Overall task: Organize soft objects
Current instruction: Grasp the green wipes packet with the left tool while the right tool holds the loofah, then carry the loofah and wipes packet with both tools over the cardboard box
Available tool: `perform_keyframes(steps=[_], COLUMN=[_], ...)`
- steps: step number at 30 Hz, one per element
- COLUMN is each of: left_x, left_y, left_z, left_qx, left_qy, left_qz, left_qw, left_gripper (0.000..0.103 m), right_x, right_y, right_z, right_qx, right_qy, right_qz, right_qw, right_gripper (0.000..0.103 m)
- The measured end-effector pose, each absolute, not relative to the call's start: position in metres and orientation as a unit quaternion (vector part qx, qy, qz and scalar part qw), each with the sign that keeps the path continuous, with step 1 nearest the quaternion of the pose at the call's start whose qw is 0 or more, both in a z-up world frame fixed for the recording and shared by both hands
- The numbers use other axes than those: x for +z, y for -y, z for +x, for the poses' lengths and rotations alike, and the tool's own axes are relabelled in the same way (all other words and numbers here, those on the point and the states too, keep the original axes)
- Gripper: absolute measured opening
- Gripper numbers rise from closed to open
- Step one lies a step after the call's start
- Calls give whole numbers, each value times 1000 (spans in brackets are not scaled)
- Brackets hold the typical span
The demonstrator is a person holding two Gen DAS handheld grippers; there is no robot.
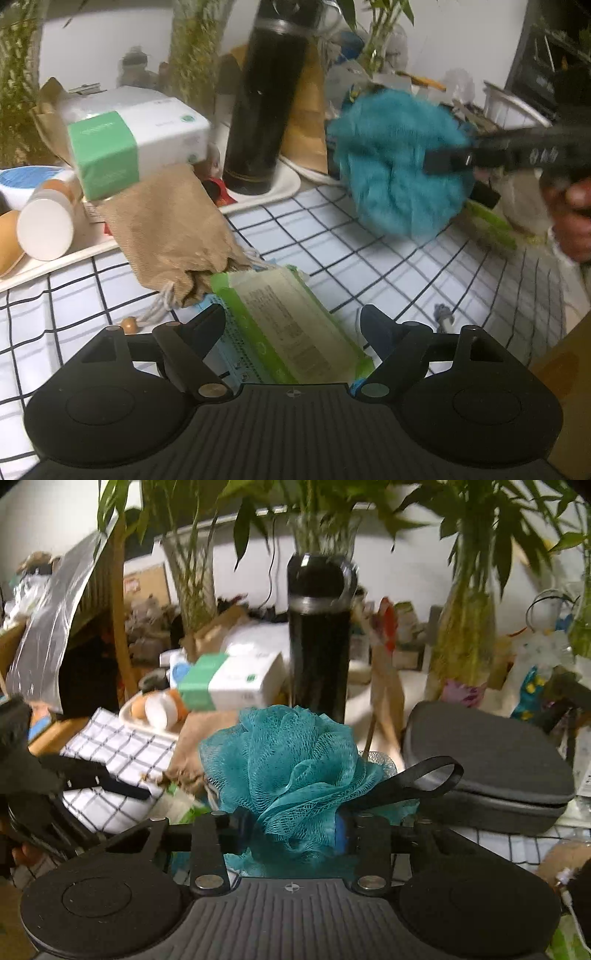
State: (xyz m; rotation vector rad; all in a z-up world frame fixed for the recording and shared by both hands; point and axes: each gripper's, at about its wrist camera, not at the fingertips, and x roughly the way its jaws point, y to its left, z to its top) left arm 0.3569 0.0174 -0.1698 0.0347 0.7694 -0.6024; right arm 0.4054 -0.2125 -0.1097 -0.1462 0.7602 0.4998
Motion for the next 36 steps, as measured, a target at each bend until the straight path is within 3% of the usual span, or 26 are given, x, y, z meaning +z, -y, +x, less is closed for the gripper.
perform_keyframes(steps=[12,19,24,31,36], left_x=[-181,-178,-175,-173,-182], left_y=[2,1,-4,-8,0], left_z=[350,345,343,338,344], left_qx=[-265,-278,-280,-274,-258], left_qy=[-350,-347,-351,-350,-367], left_qz=[85,98,100,143,134], left_qw=[894,890,888,884,884], left_gripper=[80,62,57,59,70], right_x=[-101,-100,-96,-93,-91], right_y=[214,213,216,223,226], right_z=[402,396,391,384,384], right_qx=[243,237,234,227,224], right_qy=[-353,-349,-347,-345,-343], right_qz=[-67,-86,-86,-91,-86], right_qw=[901,903,904,906,908], right_gripper=[44,44,44,44,44])
